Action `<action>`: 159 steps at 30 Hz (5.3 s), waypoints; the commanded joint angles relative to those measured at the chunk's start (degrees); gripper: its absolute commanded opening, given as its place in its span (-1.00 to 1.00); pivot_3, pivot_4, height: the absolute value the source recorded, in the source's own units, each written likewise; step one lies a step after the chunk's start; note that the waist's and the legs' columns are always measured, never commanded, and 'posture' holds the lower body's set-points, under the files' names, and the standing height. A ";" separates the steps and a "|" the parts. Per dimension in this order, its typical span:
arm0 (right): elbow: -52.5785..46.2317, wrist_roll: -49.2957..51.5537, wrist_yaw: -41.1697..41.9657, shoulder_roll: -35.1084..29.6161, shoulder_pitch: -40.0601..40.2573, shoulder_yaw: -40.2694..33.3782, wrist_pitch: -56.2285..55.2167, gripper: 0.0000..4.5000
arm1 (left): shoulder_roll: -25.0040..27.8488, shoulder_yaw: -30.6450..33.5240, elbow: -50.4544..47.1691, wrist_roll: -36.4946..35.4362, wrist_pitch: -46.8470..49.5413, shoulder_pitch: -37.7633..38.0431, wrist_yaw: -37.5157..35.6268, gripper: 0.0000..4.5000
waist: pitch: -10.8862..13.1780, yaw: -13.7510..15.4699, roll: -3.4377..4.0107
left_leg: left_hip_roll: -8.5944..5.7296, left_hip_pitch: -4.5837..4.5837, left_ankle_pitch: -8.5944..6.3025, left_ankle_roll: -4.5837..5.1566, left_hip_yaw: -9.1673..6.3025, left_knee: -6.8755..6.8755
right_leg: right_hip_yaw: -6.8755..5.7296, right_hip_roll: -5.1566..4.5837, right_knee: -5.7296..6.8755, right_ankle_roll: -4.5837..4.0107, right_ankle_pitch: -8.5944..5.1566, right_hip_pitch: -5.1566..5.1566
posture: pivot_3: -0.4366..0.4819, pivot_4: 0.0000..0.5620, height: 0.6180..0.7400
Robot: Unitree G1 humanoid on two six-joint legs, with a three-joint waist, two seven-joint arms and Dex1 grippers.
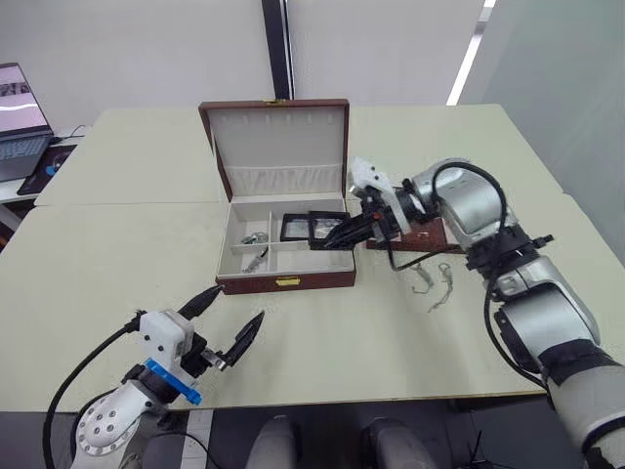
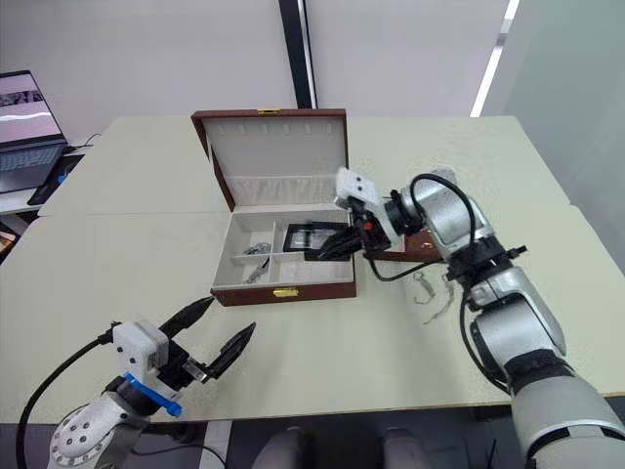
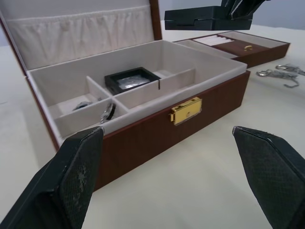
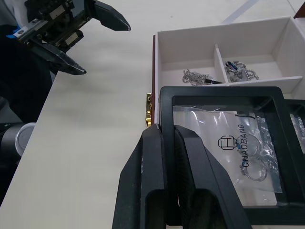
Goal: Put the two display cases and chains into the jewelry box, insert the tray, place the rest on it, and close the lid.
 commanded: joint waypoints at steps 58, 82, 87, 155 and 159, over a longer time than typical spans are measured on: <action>-20.93 9.06 -11.45 -8.80 27.97 -26.47 -1.26 0.99 | 11.26 13.64 4.76 -9.64 22.78 -7.26 2.54 1.00 | 0.01 0.18 0.01 | 0.00 -0.07 0.00 0.00 -0.02 -0.09 | -0.04 0.03 -0.05 0.00 0.00 -0.03 | -0.05 -0.47 1.00; -20.99 10.55 -29.94 -19.79 58.61 -45.54 -13.99 0.99 | 21.25 21.60 32.87 -1.43 14.91 -16.50 -2.98 1.00 | 0.02 0.09 0.03 | -0.03 0.02 0.00 -0.01 0.12 -0.10 | 0.09 0.00 -0.02 0.00 0.00 0.00 | -0.05 -0.47 1.00; -18.83 10.84 -30.43 -19.83 58.24 -44.44 -15.43 0.99 | 21.06 21.60 34.13 -0.97 14.33 -16.94 -2.52 1.00 | 0.02 -0.02 0.03 | -0.01 0.03 0.00 -0.01 0.13 -0.11 | 0.10 0.00 -0.01 0.00 0.00 -0.01 | -0.05 -0.47 1.00; 37.19 -17.45 -6.19 -19.85 5.20 -9.79 -37.35 0.60 | 7.65 -14.80 -0.06 2.17 2.66 -15.15 -14.83 1.00 | 0.05 0.10 0.10 | -0.02 0.06 0.02 -0.03 0.22 0.07 | 0.16 0.00 -0.04 -0.01 0.01 0.09 | -0.05 -0.47 1.00; 37.27 -17.73 -6.12 -19.96 4.92 -9.88 -37.38 0.04 | 7.53 -14.75 0.95 2.40 1.94 -15.29 -14.97 1.00 | 0.05 0.09 0.11 | -0.01 0.06 0.02 -0.02 0.20 0.07 | 0.15 0.01 -0.03 -0.01 0.01 0.09 | -0.05 -0.47 1.00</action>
